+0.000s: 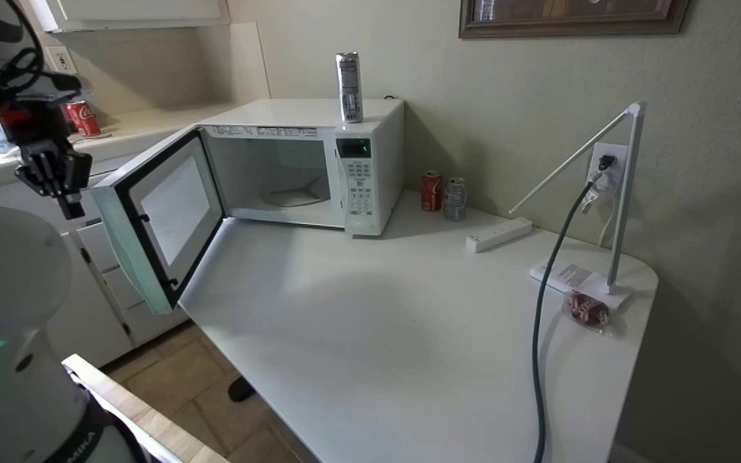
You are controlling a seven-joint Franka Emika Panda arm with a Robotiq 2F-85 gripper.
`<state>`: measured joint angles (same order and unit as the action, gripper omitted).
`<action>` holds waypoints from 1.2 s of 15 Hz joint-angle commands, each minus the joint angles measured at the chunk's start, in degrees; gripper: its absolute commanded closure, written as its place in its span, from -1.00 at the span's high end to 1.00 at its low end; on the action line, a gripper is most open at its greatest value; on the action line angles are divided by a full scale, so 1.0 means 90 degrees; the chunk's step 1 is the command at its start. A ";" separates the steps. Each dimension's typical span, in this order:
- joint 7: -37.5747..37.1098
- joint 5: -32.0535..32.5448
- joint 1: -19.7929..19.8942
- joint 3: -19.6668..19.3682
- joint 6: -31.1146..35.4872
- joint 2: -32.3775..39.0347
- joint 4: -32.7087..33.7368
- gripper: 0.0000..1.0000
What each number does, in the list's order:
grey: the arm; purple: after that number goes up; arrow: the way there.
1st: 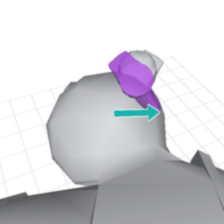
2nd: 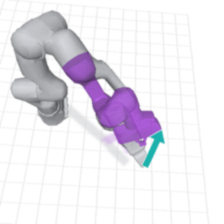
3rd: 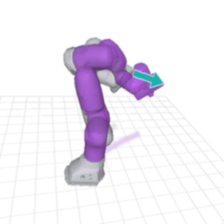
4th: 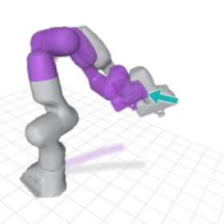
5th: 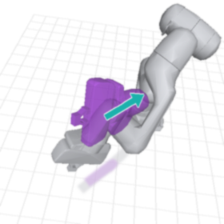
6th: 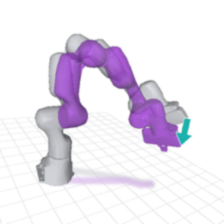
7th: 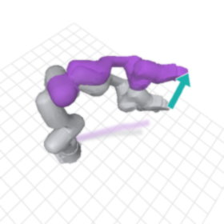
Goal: Close the door to the microwave
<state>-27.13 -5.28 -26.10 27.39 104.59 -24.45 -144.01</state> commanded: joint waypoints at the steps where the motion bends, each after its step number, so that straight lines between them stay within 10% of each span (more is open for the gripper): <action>1: -0.0984 0.0367 0.0284 0.0362 -0.0135 -0.0504 -0.0274 -1.00; 18: -0.0207 0.0016 0.0229 0.0292 0.0574 -0.0224 -0.0013 -1.00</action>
<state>-28.89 -5.22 -24.79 29.54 107.23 -26.84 -144.08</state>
